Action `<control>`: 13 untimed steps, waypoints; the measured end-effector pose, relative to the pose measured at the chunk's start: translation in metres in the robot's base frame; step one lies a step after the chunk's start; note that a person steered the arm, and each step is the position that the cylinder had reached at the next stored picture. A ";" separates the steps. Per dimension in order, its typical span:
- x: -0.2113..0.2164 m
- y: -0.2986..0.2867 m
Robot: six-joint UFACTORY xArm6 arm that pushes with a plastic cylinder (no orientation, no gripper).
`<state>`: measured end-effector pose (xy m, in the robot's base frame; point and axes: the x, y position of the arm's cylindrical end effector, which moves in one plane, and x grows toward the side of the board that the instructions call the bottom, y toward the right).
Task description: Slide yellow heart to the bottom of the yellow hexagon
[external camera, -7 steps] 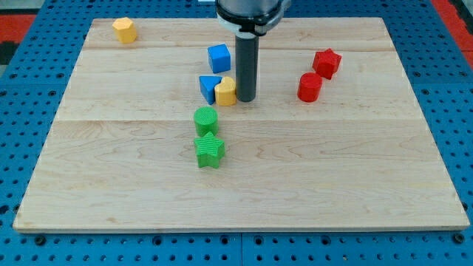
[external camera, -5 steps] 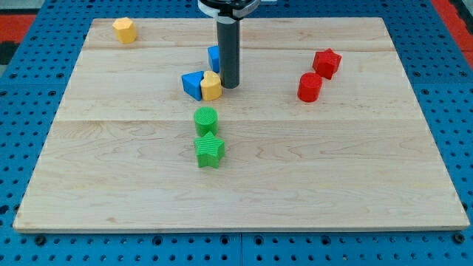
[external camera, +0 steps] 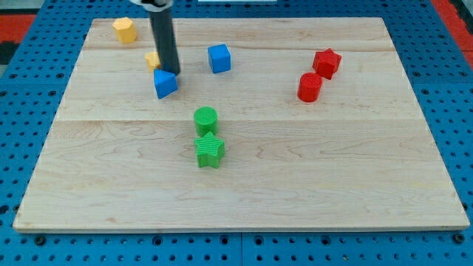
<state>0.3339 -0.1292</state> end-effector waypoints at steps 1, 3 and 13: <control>0.000 -0.017; -0.001 -0.035; -0.054 -0.039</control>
